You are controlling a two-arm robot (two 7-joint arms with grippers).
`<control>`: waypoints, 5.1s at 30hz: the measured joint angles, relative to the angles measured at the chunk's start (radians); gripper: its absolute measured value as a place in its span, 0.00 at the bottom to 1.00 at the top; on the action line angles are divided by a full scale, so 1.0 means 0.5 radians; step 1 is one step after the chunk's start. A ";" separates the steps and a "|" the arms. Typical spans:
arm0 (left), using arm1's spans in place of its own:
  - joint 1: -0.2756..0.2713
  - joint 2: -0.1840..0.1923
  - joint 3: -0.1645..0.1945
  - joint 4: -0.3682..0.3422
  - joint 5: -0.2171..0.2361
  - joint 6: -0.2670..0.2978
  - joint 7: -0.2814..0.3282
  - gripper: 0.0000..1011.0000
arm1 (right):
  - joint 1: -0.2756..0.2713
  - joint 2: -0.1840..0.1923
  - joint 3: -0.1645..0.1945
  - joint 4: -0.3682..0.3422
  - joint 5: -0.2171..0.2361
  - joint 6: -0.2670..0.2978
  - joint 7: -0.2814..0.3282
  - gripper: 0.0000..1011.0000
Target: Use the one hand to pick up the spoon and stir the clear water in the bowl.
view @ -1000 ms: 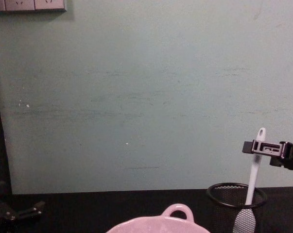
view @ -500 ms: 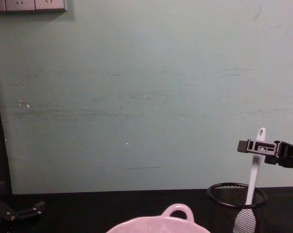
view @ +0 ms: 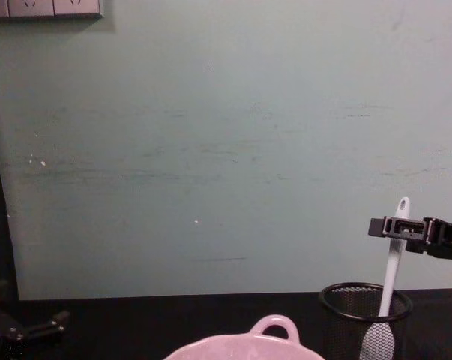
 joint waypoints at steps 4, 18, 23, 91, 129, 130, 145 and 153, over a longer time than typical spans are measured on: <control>0.000 0.000 0.000 0.000 0.000 0.000 0.000 1.00 | 0.000 0.000 0.001 0.000 0.000 0.000 -0.001 0.78; 0.000 0.000 0.000 0.000 0.000 0.000 0.000 1.00 | 0.000 0.000 0.002 0.000 0.002 0.003 -0.002 0.33; 0.000 0.000 0.000 0.000 0.000 0.000 0.000 1.00 | 0.000 0.000 0.002 0.000 0.002 0.003 -0.002 0.18; 0.000 0.000 0.000 0.000 0.000 0.000 0.000 1.00 | 0.095 0.270 -0.220 -0.715 0.178 0.208 0.051 0.11; 0.000 0.000 0.000 0.000 0.000 0.000 0.000 1.00 | 0.041 -0.064 -0.559 -0.250 -0.584 -0.688 0.402 0.11; 0.000 0.000 0.000 0.000 0.000 0.000 0.000 1.00 | 0.041 -0.067 -0.558 -0.246 -0.590 -0.690 0.405 0.11; 0.000 0.000 0.000 0.000 0.000 0.000 0.000 1.00 | 0.062 -0.163 -0.550 -0.158 -0.646 -0.650 0.467 0.11; 0.000 0.000 0.000 0.000 0.000 0.000 0.000 1.00 | 0.105 -0.242 -0.523 -0.036 -0.707 -0.661 0.453 0.11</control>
